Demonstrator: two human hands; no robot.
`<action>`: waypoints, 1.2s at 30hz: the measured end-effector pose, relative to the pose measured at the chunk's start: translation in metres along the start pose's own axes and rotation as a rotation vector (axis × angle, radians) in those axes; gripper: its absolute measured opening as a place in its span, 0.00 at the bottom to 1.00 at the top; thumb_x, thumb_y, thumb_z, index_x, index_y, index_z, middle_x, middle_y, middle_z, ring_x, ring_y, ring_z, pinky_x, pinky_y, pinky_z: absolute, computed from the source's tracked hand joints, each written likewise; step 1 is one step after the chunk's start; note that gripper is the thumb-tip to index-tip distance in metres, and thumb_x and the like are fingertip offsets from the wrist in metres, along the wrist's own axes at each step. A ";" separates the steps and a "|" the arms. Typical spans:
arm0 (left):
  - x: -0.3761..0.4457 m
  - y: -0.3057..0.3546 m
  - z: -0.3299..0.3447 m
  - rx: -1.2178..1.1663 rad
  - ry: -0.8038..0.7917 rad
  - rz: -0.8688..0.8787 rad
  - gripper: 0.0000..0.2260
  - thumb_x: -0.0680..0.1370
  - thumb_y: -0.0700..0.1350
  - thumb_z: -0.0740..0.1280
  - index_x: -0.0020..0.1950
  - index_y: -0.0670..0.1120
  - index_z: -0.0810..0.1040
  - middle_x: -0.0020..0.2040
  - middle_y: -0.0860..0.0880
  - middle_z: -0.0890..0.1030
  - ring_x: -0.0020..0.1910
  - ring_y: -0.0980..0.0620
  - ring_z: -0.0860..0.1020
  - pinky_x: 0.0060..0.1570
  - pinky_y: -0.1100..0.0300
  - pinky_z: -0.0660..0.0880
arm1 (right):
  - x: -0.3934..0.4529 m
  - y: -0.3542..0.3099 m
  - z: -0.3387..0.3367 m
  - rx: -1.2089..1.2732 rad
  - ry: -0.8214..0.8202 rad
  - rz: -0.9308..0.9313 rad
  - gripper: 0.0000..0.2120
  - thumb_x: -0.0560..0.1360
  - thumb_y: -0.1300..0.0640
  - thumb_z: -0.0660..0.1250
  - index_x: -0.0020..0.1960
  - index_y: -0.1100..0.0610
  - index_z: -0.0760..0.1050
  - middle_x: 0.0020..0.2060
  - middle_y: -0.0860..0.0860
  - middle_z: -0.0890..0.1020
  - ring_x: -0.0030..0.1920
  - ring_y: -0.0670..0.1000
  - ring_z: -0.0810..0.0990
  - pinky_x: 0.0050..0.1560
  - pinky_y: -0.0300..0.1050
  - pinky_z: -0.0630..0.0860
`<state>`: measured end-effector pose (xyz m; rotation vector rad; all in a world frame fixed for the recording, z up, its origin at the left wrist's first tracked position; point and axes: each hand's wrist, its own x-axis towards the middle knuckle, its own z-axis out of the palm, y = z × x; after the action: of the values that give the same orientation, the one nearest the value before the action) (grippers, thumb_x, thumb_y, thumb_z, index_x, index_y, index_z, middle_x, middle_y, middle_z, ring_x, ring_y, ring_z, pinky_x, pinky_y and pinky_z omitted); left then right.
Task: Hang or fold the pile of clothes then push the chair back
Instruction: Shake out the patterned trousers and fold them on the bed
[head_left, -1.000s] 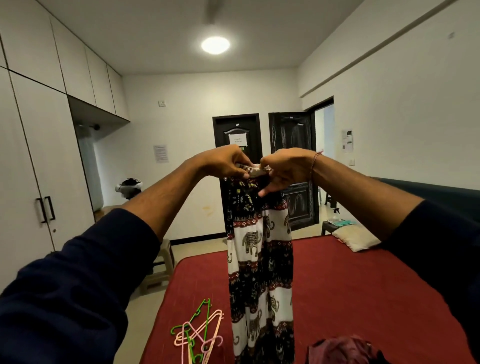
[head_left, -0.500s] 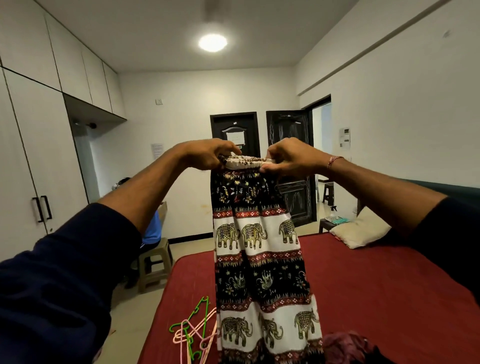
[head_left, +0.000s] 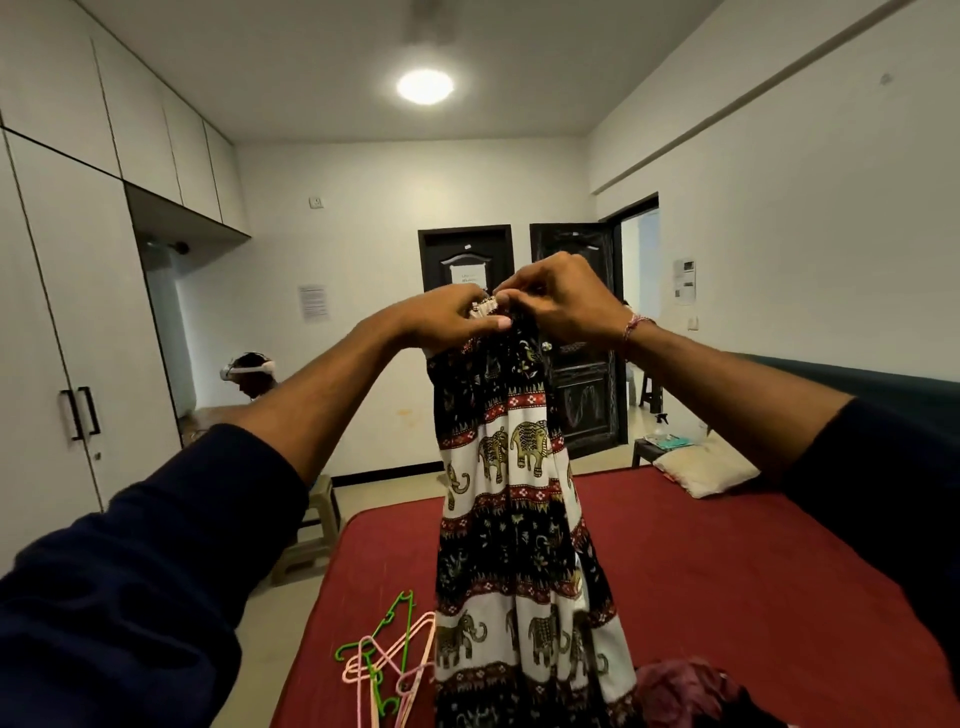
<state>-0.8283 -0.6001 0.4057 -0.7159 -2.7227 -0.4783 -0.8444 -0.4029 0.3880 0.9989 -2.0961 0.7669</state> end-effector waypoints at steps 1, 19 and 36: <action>0.000 -0.001 0.003 -0.011 0.030 0.023 0.19 0.82 0.53 0.64 0.64 0.39 0.74 0.55 0.42 0.80 0.50 0.47 0.80 0.47 0.57 0.78 | 0.001 0.000 0.000 0.007 0.008 -0.004 0.10 0.79 0.57 0.68 0.59 0.58 0.83 0.51 0.54 0.86 0.50 0.49 0.84 0.52 0.40 0.81; 0.005 -0.002 0.001 0.504 0.468 0.134 0.22 0.80 0.66 0.54 0.58 0.50 0.72 0.44 0.50 0.77 0.41 0.49 0.73 0.41 0.54 0.73 | -0.085 0.005 0.048 0.112 -0.099 0.493 0.24 0.81 0.37 0.57 0.58 0.58 0.70 0.48 0.57 0.83 0.42 0.53 0.81 0.46 0.53 0.82; -0.024 0.039 -0.048 0.590 0.586 0.069 0.24 0.81 0.65 0.55 0.60 0.45 0.71 0.49 0.42 0.81 0.41 0.45 0.75 0.40 0.53 0.70 | -0.185 0.017 0.081 1.097 -0.144 0.935 0.20 0.80 0.64 0.66 0.70 0.55 0.71 0.50 0.57 0.84 0.36 0.46 0.81 0.34 0.40 0.74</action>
<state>-0.7788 -0.5963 0.4497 -0.4164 -2.1062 0.1290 -0.7975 -0.3762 0.1924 0.4535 -2.1822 2.5346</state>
